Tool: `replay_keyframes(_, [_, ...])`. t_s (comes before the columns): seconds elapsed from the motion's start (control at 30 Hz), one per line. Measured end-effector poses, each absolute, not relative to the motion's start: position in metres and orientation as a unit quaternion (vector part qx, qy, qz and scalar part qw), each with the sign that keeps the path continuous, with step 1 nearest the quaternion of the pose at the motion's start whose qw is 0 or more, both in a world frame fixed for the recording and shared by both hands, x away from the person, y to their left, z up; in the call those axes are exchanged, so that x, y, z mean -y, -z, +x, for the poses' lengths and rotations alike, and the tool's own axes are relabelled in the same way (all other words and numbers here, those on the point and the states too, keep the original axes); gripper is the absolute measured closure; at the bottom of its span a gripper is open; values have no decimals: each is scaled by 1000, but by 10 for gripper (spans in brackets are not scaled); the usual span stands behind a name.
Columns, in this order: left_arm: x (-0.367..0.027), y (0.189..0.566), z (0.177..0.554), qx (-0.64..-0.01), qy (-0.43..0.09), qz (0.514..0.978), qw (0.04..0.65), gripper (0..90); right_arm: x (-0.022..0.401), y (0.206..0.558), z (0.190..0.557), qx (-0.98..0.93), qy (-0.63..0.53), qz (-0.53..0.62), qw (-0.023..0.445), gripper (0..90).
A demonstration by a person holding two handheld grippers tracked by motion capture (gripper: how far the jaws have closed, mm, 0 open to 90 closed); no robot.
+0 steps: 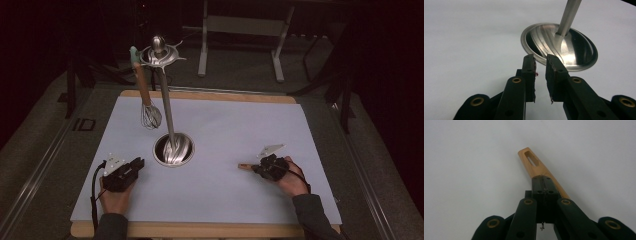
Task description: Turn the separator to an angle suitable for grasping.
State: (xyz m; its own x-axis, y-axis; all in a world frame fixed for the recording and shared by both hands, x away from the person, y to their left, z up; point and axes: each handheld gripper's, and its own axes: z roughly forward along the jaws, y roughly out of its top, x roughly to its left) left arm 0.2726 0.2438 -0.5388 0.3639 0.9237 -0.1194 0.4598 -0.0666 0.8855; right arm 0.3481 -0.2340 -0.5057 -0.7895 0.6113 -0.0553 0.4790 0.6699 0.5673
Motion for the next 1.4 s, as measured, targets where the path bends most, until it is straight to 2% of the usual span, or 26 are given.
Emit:
replay_keyframes(0.3, [-243, 539, 273, -503, -253, 687, 459, 777, 247, 505, 379, -886, -273, 351, 133, 899])
replay_keyframes(0.57, [-243, 539, 273, -503, -253, 688, 459, 777, 265, 503, 391, -870, -273, 386, 142, 893])
replay_keyframes(0.67, [-243, 539, 273, -503, -252, 689, 457, 777, 272, 500, 391, -865, -282, 391, 137, 780])
replay_keyframes(0.77, [-243, 539, 273, -503, -251, 690, 456, 777, 278, 497, 391, -864, -285, 393, 137, 721])
replay_keyframes(0.87, [-243, 539, 273, -503, -251, 690, 456, 777, 283, 498, 391, -864, -272, 399, 144, 706])
replay_keyframes(1.17, [-243, 539, 273, -503, -251, 691, 455, 777, 297, 507, 394, -862, -258, 426, 99, 653])
replay_keyframes(1.4, [-242, 539, 273, -501, -251, 692, 455, 777, 298, 509, 392, -853, -262, 445, 69, 664])
